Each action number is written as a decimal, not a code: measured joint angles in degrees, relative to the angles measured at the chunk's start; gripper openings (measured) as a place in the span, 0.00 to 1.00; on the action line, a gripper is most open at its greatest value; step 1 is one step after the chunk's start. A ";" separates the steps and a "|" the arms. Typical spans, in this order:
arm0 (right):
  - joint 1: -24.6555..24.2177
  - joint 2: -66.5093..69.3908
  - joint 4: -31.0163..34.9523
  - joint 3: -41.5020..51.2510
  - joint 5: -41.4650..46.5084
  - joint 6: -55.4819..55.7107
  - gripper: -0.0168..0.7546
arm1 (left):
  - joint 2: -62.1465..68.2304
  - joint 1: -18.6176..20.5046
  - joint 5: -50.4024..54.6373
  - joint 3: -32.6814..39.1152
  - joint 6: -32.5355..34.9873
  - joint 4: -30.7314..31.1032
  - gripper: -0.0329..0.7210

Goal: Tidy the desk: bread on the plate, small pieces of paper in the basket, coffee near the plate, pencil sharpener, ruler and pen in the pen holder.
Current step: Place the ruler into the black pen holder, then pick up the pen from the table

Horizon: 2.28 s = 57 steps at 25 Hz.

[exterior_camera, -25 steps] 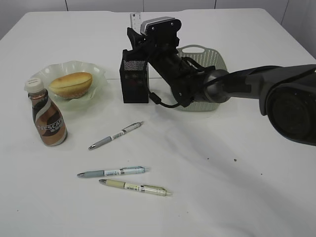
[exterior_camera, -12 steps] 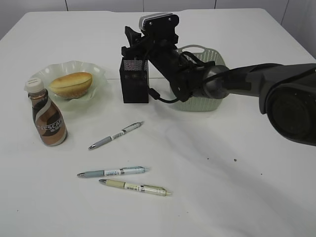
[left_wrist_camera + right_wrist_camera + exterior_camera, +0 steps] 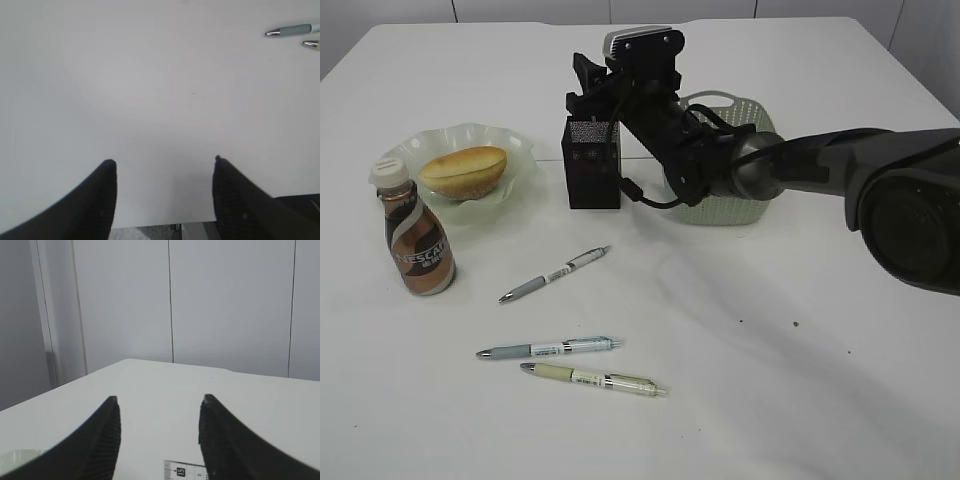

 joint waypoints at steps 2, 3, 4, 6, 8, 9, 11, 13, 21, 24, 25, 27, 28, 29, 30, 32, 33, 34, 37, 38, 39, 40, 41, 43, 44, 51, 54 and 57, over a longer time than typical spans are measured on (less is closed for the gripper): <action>0.00 0.00 0.00 0.00 0.11 0.70 0.51 | 0.00 0.00 0.00 0.00 0.00 0.00 0.63; 0.00 0.00 0.00 0.00 0.09 1.13 0.51 | 0.00 0.00 0.00 0.00 0.00 0.00 0.63; 0.00 -0.11 0.00 0.00 0.32 1.34 0.51 | 0.00 0.00 0.00 0.00 0.00 0.00 0.63; 0.00 -0.47 0.00 0.00 0.64 1.52 0.51 | 0.00 0.00 0.00 0.00 0.00 0.00 0.63; 0.00 -1.39 -0.15 0.00 1.23 1.63 0.51 | 0.00 0.00 0.00 0.00 0.00 0.00 0.63; 0.00 -1.73 -0.15 0.00 1.65 1.63 0.51 | 0.00 0.00 0.00 0.00 0.00 0.00 0.63; 0.00 -2.75 -0.46 0.00 2.19 1.74 0.51 | 0.00 0.00 0.00 0.00 0.00 0.00 0.63; 0.00 -3.66 -0.45 0.00 2.85 1.74 0.51 | 0.00 0.00 0.00 0.00 0.00 0.00 0.63; 0.00 -8.29 -0.45 0.00 17.09 4.78 0.51 | 0.00 0.00 0.00 0.00 0.00 0.00 0.63; 0.00 -11.30 -0.45 0.00 25.54 5.37 0.50 | 0.00 0.00 0.21 0.00 0.00 0.00 0.63; 0.00 -12.46 -0.45 0.00 28.82 5.51 0.49 | 0.00 0.00 0.24 0.00 0.00 0.00 0.63; 0.00 -14.60 -0.31 0.00 35.26 5.51 0.46 | 0.00 0.00 0.47 0.00 0.00 -0.25 0.63; 0.00 -15.67 -0.13 0.00 38.85 5.51 0.45 | 0.00 0.00 0.47 0.00 0.00 -0.41 0.63; 0.00 -16.54 -0.08 0.00 41.75 5.56 0.44 | 0.00 0.00 0.59 0.00 0.00 -0.65 0.63; 0.00 -17.56 0.05 0.00 45.37 5.56 0.43 | 0.00 0.00 0.67 0.00 0.00 -0.76 0.63; 0.00 -19.62 0.50 0.00 52.93 5.64 0.43 | 0.00 0.00 1.04 0.00 0.00 -0.88 0.63; 0.00 -20.49 0.89 0.00 56.18 5.64 0.43 | 0.00 0.00 1.30 0.00 0.00 -0.88 0.63; 0.00 -21.49 1.22 0.00 60.10 5.71 0.43 | 0.00 0.00 1.59 0.00 0.00 -0.88 0.63; 0.00 -24.23 3.41 0.00 72.18 5.71 0.42 | 0.00 0.00 1.84 0.00 0.11 -0.88 0.63; 0.00 -25.13 4.11 0.00 76.75 5.71 0.42 | 0.00 0.00 2.09 0.00 0.33 -0.88 0.63; 0.00 -25.96 4.85 0.00 81.31 5.71 0.41 | 0.00 0.00 2.48 0.00 0.69 -0.95 0.63; 0.10 -26.66 5.21 0.00 84.94 5.71 0.41 | 0.00 0.00 2.88 0.00 0.99 -1.00 0.63; 0.10 -27.41 5.92 0.00 89.19 5.71 0.41 | 0.00 0.00 3.14 0.00 1.41 -1.09 0.63; 0.10 -28.57 7.43 0.00 96.31 5.71 0.41 | 0.00 0.00 3.35 0.00 2.14 -1.09 0.63; 0.10 -29.11 8.17 0.00 99.73 5.71 0.41 | 0.00 0.00 3.40 0.00 2.54 -1.14 0.63; 0.10 -30.29 13.73 -0.07 109.05 5.31 0.41 | 0.81 0.00 3.75 0.00 7.16 -6.27 0.63; 0.10 -30.34 16.79 -0.07 109.23 4.94 0.41 | 2.84 0.00 4.69 0.00 9.86 -8.20 0.63; 0.10 -30.34 19.15 -0.07 109.32 4.32 0.41 | 5.33 0.00 4.93 -0.63 12.92 -8.44 0.63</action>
